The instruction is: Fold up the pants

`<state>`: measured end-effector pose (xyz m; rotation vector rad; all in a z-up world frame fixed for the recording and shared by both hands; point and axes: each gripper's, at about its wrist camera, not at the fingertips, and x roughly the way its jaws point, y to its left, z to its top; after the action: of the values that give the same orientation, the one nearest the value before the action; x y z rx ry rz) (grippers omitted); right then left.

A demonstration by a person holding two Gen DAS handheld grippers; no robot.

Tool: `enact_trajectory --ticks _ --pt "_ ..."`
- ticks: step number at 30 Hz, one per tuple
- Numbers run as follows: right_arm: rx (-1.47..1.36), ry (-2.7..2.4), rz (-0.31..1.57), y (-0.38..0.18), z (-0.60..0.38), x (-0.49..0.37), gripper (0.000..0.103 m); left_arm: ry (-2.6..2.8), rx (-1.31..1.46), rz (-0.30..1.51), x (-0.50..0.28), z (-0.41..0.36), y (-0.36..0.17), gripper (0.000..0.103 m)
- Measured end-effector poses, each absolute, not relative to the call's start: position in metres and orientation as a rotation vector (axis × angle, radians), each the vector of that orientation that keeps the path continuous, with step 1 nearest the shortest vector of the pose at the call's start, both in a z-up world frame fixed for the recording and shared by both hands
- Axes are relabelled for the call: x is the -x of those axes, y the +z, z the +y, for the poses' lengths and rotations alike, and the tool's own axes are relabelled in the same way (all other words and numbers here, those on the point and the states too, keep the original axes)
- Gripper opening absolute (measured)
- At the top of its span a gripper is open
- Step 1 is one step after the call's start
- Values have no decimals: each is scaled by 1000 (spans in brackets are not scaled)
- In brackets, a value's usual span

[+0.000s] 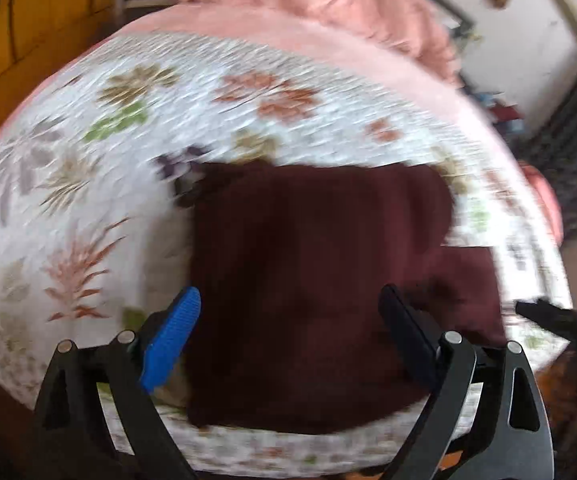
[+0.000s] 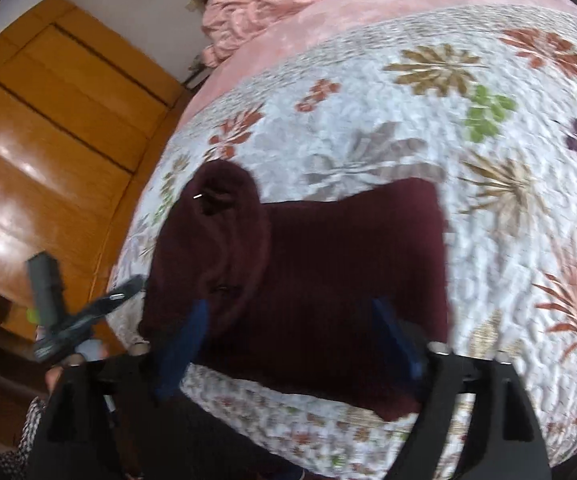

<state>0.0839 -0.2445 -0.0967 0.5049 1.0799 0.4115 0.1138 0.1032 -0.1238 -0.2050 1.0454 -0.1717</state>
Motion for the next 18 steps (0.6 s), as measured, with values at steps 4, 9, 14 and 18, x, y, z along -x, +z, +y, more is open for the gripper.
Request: enact_trajectory --ticks 4,9,14,18 --pt "-476 474 1158 -103 -210 -100 90 -146 240 1114 -120 111 -142 91" --pt "-457 521 1228 -117 -175 -113 91 -157 278 1109 -112 123 -147 91" --pt "-474 523 1295 -141 -151 -127 87 -129 292 1095 -111 131 -142 91" --pt "-527 582 1283 -145 -139 -126 47 -103 313 1100 -110 143 -143 91"
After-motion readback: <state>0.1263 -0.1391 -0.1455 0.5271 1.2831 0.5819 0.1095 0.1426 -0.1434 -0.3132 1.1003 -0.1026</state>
